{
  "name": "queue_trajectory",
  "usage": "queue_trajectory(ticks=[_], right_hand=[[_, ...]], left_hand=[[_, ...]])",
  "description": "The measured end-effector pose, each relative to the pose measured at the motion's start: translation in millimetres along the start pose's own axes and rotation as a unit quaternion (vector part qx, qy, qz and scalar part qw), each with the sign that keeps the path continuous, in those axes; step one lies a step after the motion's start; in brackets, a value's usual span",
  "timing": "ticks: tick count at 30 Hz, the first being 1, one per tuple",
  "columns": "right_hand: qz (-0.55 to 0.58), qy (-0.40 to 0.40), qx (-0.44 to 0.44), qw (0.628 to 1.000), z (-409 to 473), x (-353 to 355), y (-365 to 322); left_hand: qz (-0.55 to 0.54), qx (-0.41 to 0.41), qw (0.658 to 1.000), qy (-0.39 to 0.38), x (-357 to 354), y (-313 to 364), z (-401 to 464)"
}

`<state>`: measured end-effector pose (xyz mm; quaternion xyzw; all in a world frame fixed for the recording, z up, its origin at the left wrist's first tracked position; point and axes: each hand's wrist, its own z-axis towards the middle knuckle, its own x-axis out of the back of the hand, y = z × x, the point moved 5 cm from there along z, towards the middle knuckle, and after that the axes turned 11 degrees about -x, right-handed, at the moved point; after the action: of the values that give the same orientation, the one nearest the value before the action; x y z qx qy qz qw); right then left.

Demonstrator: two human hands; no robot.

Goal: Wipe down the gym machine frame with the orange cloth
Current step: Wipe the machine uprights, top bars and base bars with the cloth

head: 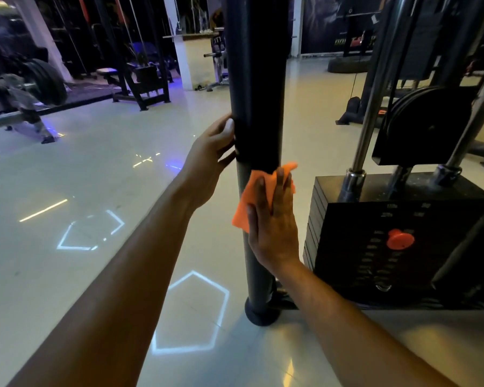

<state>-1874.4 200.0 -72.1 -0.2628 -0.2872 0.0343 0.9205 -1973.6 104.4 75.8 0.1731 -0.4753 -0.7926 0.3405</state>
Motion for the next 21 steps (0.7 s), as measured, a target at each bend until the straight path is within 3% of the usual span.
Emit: queue_trajectory(ticks=[5, 10, 16, 21], right_hand=[[0.055, 0.005, -0.065, 0.996, -32, -20, 7], [0.047, 0.052, -0.041, 0.997, 5, -19, -1], [0.027, 0.011, -0.051, 0.998, -55, -50, 28], [0.035, 0.04, -0.044, 0.998, -29, -43, 17]], left_hand=[[0.019, 0.034, 0.999, 0.005, -3, -36, -19], [0.05, 0.002, 0.999, 0.001, -3, -43, -25], [0.036, 0.087, 0.995, 0.013, -2, -97, -63], [0.03, 0.079, 0.996, 0.002, -3, -105, -66]])
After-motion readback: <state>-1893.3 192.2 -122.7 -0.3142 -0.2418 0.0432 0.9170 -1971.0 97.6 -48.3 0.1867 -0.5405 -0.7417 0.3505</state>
